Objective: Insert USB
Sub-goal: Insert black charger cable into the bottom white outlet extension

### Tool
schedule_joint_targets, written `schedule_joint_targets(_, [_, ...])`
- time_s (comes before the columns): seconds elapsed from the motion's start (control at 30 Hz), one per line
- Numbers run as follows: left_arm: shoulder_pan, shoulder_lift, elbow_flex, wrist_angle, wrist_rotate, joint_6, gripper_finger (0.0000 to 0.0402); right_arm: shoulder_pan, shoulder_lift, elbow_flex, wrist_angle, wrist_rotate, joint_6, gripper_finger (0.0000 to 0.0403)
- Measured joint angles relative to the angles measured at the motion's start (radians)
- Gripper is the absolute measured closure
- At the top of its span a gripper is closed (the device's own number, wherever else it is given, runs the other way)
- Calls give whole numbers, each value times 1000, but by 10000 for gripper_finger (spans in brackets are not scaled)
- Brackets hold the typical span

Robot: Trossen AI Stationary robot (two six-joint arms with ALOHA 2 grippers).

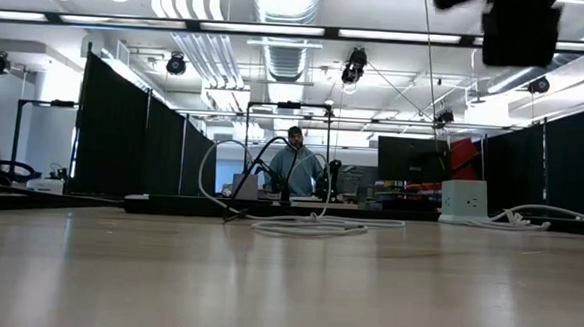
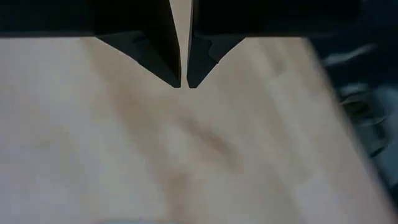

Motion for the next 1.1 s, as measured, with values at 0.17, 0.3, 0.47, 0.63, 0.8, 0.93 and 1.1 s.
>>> schedule_joint_targets(0.17, [-114, 0, -53, 18, -5, -74, 88, 78, 33, 101, -54, -3, 21, 367])
schedule_joint_targets(0.3, [-203, 18, -78, 20, -2, -201, 88, 90, 68, 153, -99, 4, 18, 328])
schedule_joint_targets(0.47, [-337, 114, -132, 12, 29, -364, 88, 89, 110, 163, -97, 43, -40, 268])
schedule_joint_targets(0.63, [-402, 278, -146, -26, 127, -366, 88, 90, 151, 163, -95, 57, -112, 224])
schedule_joint_targets(0.8, [-379, 368, -153, -185, 164, -450, 88, 94, 184, 163, -94, 58, -173, 207])
schedule_joint_targets(0.93, [-315, 374, -211, -181, 298, -414, 88, 100, 203, 163, -91, 58, -222, 208])
schedule_joint_targets(1.1, [-272, 367, -249, 124, 353, -313, 88, 136, 202, 163, -92, 58, -230, 212])
